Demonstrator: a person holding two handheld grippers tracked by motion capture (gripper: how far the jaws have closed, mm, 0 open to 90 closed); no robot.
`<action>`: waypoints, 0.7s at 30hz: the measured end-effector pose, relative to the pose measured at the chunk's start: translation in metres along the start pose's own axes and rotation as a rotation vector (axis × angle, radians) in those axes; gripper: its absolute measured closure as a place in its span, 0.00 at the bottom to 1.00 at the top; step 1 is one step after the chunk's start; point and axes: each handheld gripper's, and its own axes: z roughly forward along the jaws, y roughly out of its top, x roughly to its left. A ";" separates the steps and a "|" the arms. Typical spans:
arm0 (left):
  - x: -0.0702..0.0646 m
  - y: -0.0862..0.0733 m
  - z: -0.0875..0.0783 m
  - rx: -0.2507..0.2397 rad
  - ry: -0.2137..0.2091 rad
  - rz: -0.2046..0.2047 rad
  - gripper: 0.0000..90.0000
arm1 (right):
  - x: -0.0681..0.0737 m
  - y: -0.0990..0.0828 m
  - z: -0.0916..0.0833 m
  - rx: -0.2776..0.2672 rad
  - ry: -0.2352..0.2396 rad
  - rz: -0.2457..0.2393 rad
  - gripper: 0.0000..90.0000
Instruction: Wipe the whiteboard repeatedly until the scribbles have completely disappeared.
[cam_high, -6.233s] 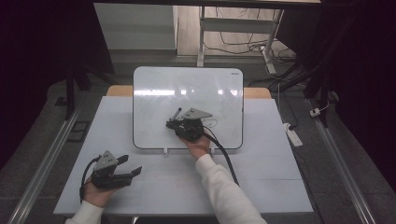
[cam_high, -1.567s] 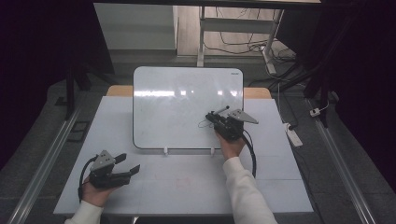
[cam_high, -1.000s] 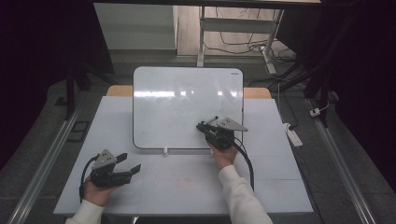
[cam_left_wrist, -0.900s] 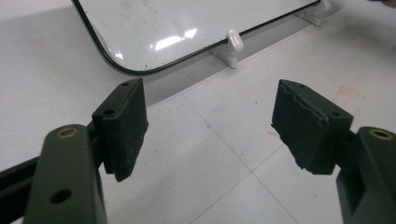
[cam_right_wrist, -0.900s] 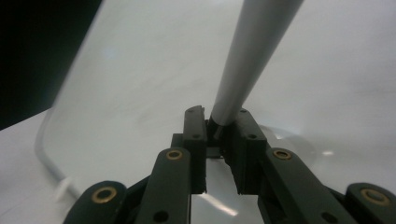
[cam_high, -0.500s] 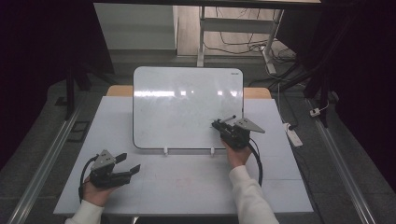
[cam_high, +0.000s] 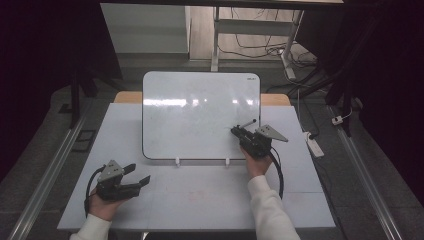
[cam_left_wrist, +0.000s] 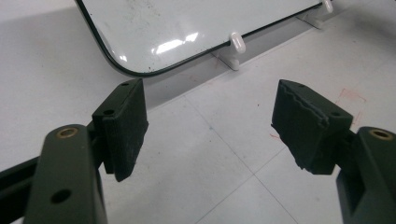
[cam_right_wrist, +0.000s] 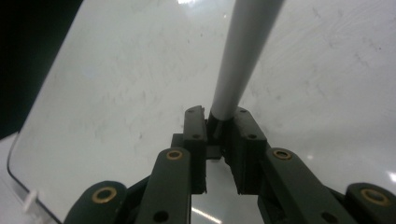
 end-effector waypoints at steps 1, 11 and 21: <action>0.000 0.000 0.000 0.000 -0.001 0.000 0.30 | 0.000 0.001 0.001 -0.009 0.007 0.013 0.86; 0.000 0.000 0.000 -0.001 -0.001 0.000 0.30 | 0.014 -0.001 0.016 -0.010 0.051 0.014 0.86; 0.000 0.000 0.000 -0.002 0.000 0.001 0.30 | -0.008 0.007 -0.001 -0.017 -0.017 0.024 0.86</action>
